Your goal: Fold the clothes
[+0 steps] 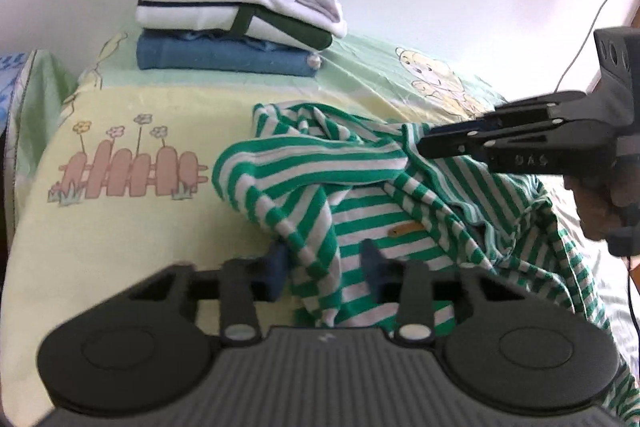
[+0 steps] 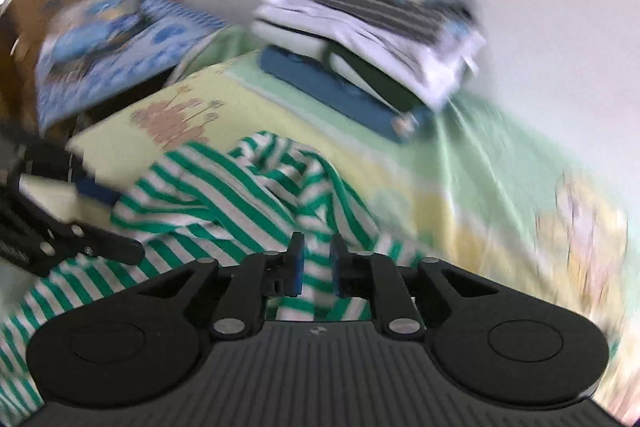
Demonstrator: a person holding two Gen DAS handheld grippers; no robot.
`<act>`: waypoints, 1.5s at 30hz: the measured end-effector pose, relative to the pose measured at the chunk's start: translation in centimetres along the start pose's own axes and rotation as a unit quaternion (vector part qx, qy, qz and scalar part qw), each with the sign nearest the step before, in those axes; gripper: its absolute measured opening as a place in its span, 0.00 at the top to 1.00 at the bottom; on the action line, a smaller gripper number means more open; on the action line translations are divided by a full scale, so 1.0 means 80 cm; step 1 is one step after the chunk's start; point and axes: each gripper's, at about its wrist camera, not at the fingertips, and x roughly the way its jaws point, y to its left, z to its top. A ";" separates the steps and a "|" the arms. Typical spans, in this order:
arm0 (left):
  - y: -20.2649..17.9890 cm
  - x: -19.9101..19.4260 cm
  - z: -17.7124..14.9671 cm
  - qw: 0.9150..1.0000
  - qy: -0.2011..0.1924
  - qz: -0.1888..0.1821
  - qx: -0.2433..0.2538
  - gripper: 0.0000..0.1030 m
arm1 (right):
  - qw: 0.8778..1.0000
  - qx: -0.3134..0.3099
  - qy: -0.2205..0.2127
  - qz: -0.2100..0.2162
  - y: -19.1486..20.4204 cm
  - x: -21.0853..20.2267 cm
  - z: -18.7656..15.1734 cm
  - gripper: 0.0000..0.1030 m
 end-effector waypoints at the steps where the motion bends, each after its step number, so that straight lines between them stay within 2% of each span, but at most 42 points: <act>1: -0.005 -0.003 -0.002 1.000 -0.004 0.002 0.004 0.74 | 0.999 0.041 0.003 0.009 -0.006 -0.004 -0.002 0.73; 3: -0.021 -0.009 -0.006 0.999 -0.014 0.016 0.029 0.74 | 0.991 0.125 0.011 0.037 -0.019 -0.009 -0.005 0.60; 6: -0.049 -0.013 -0.011 0.996 -0.020 0.021 0.079 0.74 | 0.969 0.231 0.026 0.083 -0.031 -0.005 -0.005 0.60; 10: -0.085 -0.011 -0.024 0.990 -0.009 0.009 0.138 0.74 | 0.956 0.286 0.046 0.051 -0.027 0.012 0.001 0.60; 12: -0.103 -0.009 -0.035 0.985 -0.001 0.006 0.175 0.71 | 0.954 0.292 0.051 0.038 -0.022 0.019 0.006 0.59; 16: -0.130 -0.009 -0.055 0.973 0.002 0.006 0.231 0.56 | 0.957 0.283 0.059 0.023 -0.007 0.028 0.012 0.55; 18: -0.138 -0.010 -0.061 0.969 0.002 0.011 0.249 0.55 | 0.957 0.281 0.066 0.031 -0.002 0.033 0.013 0.52; 19: -0.141 -0.011 -0.064 0.966 0.001 0.015 0.258 0.55 | 0.958 0.277 0.072 0.027 0.000 0.037 0.013 0.48; 21: -0.144 -0.017 -0.069 0.960 -0.004 0.021 0.278 0.53 | 0.958 0.272 0.083 0.018 0.005 0.043 0.012 0.47; 23: -0.143 -0.027 -0.072 0.957 -0.009 0.022 0.290 0.49 | 0.959 0.268 0.090 0.011 0.006 0.047 0.010 0.56; 24: -0.139 -0.034 -0.073 0.958 -0.011 0.021 0.287 0.47 | 0.961 0.261 0.087 0.006 0.005 0.045 0.009 0.81; 25: -0.134 -0.041 -0.073 0.958 -0.013 0.021 0.284 0.41 | 0.964 0.253 0.081 0.001 0.004 0.041 0.008 0.93; 27: -0.123 -0.053 -0.074 0.960 -0.022 0.031 0.277 0.31 | 0.966 0.253 0.057 0.004 -0.004 0.026 0.002 0.93; 29: -0.112 -0.056 -0.070 0.963 -0.028 0.045 0.266 0.21 | 0.967 0.249 0.050 -0.006 -0.011 0.014 -0.005 0.93; 32: -0.103 -0.046 -0.054 0.970 -0.024 0.048 0.238 0.20 | 0.969 0.241 0.049 -0.027 -0.021 0.000 -0.016 0.93; 34: -0.099 -0.035 -0.041 0.975 -0.018 0.047 0.216 0.20 | 0.963 0.263 0.050 -0.028 -0.030 -0.004 -0.023 0.83; 35: -0.099 -0.030 -0.035 0.977 -0.016 0.049 0.208 0.23 | 0.958 0.283 0.049 -0.018 -0.035 -0.005 -0.026 0.77; 36: -0.103 -0.025 -0.032 0.976 -0.017 0.060 0.208 0.27 | 0.951 0.307 0.046 0.000 -0.039 -0.004 -0.028 0.63; 37: -0.107 -0.019 -0.028 0.976 -0.018 0.070 0.207 0.35 | 0.942 0.332 0.039 0.016 -0.043 -0.004 -0.030 0.56; 39: -0.114 -0.008 -0.025 0.974 -0.012 0.085 0.208 0.57 | 0.928 0.371 0.025 0.037 -0.044 -0.003 -0.029 0.55; 40: -0.117 -0.003 -0.024 0.974 -0.006 0.090 0.209 0.71 | 0.922 0.385 0.024 0.044 -0.042 0.000 -0.025 0.52; 41: -0.120 0.001 -0.024 0.973 -0.001 0.094 0.210 0.79 | 0.918 0.393 0.032 0.044 -0.039 0.005 -0.020 0.50; 42: -0.124 0.003 -0.026 0.972 0.004 0.095 0.215 0.81 | 0.918 0.392 0.045 0.036 -0.034 0.010 -0.014 0.46; 44: -0.135 0.005 -0.033 0.968 0.005 0.098 0.232 0.92 | 0.925 0.373 0.065 0.023 -0.021 0.020 -0.003 0.46; 45: -0.144 0.005 -0.037 0.964 0.002 0.103 0.247 0.93 | 0.929 0.361 0.075 0.014 -0.015 0.023 0.000 0.46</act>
